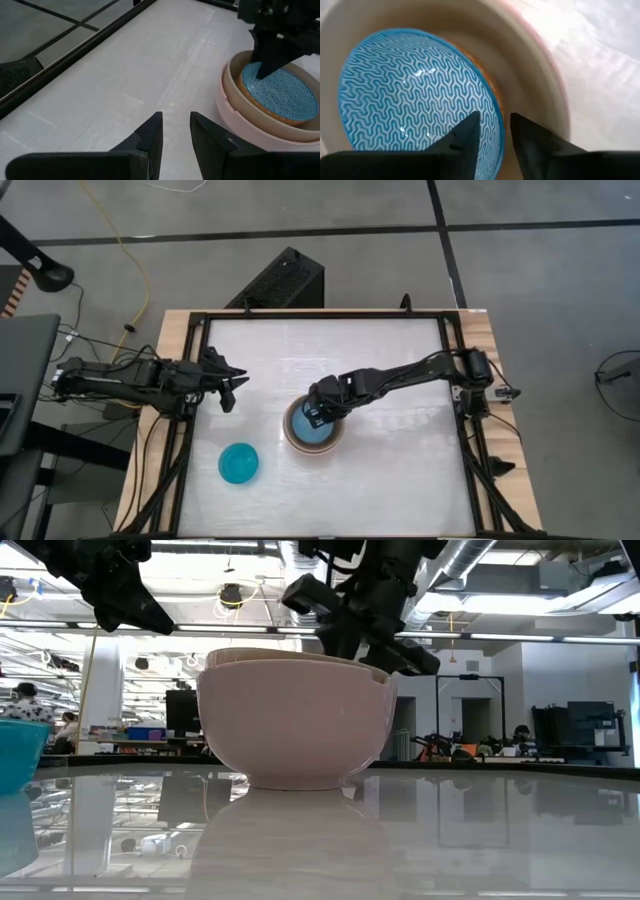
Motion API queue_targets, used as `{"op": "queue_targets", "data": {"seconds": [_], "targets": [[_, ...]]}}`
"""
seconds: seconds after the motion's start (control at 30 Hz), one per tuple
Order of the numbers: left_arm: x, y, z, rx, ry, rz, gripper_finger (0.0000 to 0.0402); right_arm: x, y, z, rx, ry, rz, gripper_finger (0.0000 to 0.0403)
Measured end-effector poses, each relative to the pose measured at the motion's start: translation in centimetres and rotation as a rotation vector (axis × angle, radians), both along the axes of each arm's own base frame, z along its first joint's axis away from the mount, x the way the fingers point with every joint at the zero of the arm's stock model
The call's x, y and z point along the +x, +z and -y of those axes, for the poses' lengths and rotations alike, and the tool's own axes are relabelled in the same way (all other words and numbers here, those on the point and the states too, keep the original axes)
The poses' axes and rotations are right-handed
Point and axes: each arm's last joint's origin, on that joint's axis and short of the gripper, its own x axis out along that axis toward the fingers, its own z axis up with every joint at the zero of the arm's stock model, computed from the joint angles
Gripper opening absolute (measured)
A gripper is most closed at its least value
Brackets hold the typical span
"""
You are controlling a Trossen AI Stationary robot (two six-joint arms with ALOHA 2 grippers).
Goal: Nest bowls inside each other
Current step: Stack the blue bowl into the blue patterned bowl
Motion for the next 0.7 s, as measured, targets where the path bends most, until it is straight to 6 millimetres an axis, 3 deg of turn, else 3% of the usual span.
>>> {"op": "queue_targets", "data": {"seconds": [0.2, 0.4, 0.57, 0.7], "targets": [[0.0, 0.0, 0.0, -0.007, -0.013, -0.001, 0.0086, -1.0, 2.6, 0.9, -0.003, -0.009, 0.068, 0.0178], [0.0, 0.0, 0.1, -0.012, -0.023, -0.001, 0.0086, -1.9, 5.8, 1.3, -0.006, -0.003, 0.199, 0.0180], [0.0, 0.0, 0.1, -0.007, -0.025, -0.003, 0.0086, -0.9, 8.4, 0.2, -0.010, 0.049, 0.468, 0.0171], [0.0, 0.0, 0.1, 0.001, -0.029, -0.007, 0.0086, 0.8, 8.6, -0.8, -0.025, 0.098, 0.590, 0.0160]]}}
